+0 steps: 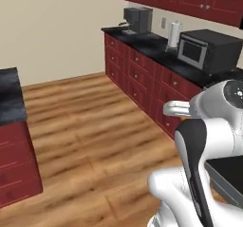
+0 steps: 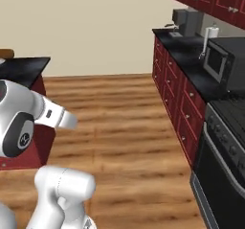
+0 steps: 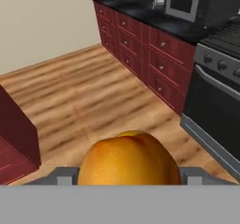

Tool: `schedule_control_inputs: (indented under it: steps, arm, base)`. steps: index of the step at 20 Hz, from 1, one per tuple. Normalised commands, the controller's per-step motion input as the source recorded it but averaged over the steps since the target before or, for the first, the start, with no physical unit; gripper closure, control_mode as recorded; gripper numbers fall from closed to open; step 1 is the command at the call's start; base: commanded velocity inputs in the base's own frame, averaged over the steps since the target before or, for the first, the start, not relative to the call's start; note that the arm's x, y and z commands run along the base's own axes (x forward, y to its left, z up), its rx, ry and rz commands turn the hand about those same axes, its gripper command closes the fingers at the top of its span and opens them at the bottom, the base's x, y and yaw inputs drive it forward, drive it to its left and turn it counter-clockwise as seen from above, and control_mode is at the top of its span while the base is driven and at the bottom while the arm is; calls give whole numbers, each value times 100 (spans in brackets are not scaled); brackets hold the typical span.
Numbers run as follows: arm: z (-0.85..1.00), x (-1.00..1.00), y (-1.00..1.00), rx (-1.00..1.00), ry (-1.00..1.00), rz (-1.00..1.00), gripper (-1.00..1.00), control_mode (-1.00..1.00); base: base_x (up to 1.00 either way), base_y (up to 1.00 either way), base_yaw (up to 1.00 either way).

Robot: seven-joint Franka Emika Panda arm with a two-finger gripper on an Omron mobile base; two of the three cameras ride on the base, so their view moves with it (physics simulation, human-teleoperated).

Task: Pick up the orange and peach from the fridge and place one fruit on each plate on the dining counter.

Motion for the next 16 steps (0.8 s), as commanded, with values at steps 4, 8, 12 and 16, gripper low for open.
schedule_control_inputs:
  steps: [4,8,12,16]
  arm:
    - [0,0,0,0,0,0,100,100]
    - [0,0,0,0,0,0,100,100]
    - [0,0,0,0,0,0,100,100]
    - [0,0,0,0,0,0,100,100]
  base:
    - [100,-40,29]
    - [100,-23,38]
    - [100,-21,43]
    - [100,-24,42]
